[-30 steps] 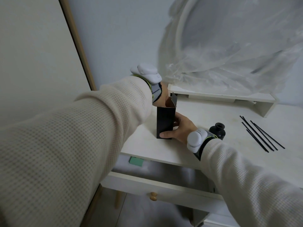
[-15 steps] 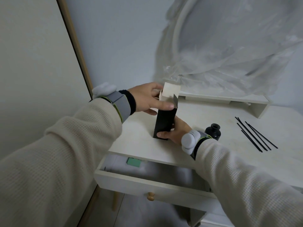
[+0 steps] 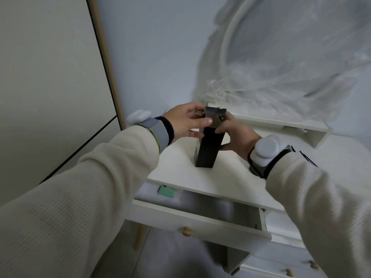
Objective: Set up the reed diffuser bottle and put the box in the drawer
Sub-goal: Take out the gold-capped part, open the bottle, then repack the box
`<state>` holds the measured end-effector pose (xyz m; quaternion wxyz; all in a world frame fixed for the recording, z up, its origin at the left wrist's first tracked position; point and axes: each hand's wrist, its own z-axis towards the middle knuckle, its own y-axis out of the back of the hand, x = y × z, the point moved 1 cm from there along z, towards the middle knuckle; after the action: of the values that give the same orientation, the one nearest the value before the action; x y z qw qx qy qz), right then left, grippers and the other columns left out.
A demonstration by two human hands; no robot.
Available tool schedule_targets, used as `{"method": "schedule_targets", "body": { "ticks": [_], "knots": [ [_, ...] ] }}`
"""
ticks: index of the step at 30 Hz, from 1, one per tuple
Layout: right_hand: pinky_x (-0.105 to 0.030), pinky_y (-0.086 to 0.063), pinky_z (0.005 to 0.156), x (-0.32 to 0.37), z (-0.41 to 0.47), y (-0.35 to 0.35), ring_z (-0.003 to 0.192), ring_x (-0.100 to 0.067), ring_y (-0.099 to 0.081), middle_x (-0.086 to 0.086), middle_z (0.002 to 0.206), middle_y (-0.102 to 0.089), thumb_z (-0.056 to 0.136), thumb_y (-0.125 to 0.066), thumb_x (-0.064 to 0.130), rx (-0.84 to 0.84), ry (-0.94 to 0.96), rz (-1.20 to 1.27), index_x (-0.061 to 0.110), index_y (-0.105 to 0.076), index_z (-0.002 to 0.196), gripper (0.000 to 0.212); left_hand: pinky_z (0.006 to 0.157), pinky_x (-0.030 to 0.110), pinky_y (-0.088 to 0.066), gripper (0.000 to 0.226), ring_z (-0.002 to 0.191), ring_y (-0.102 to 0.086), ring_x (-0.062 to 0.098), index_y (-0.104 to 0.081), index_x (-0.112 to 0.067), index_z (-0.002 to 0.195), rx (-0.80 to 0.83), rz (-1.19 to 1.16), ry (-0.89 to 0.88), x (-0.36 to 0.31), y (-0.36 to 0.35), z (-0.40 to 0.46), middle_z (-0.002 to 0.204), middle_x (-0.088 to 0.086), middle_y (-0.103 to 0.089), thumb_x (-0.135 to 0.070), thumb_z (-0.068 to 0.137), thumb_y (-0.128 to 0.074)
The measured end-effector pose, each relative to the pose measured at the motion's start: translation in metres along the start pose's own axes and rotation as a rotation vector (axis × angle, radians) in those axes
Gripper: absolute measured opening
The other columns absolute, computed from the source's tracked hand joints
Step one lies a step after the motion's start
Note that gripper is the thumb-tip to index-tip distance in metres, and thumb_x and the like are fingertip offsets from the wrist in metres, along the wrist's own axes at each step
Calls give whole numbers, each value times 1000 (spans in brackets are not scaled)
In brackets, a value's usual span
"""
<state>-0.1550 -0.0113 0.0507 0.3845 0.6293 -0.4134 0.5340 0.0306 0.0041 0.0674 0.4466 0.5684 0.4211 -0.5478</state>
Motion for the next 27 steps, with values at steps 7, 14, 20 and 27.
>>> {"method": "schedule_targets", "body": {
  "ticks": [7, 14, 20, 27],
  "knots": [
    [-60, -54, 86, 8, -2, -10, 120, -31, -55, -5, 133, -57, 96, -48, 38, -299, -37, -145, 28, -56, 129, 35, 87, 33, -62, 57, 113, -62, 6, -45, -19, 151, -49, 108, -94, 5, -16, 0, 133, 1, -59, -15, 98, -65],
    [-57, -53, 89, 15, 11, -27, 102, -37, -63, -15, 112, -65, 100, -34, 48, -450, -35, -410, 12, -59, 108, 44, 85, 38, -62, 44, 100, -55, 14, -49, -12, 148, -180, 91, -70, 3, -24, -8, 119, -1, -56, -27, 107, -46],
    [-59, -58, 79, 5, 10, -31, 101, -37, -64, -13, 115, -64, 99, -40, 46, -372, -29, -359, 15, -59, 115, 40, 77, 40, -65, 43, 110, -65, 20, -51, -19, 137, -155, -21, 35, -2, -14, -9, 119, 7, -65, -13, 97, -66],
    [-48, -52, 83, 9, -4, -25, 100, -12, -63, 6, 105, -67, 98, -49, 18, -233, 56, 97, 28, -54, 133, 37, 84, 44, -63, 38, 117, -65, 23, -63, -20, 128, -123, -110, 39, 3, -10, -3, 124, 9, -68, 0, 97, -59]
  ]
}}
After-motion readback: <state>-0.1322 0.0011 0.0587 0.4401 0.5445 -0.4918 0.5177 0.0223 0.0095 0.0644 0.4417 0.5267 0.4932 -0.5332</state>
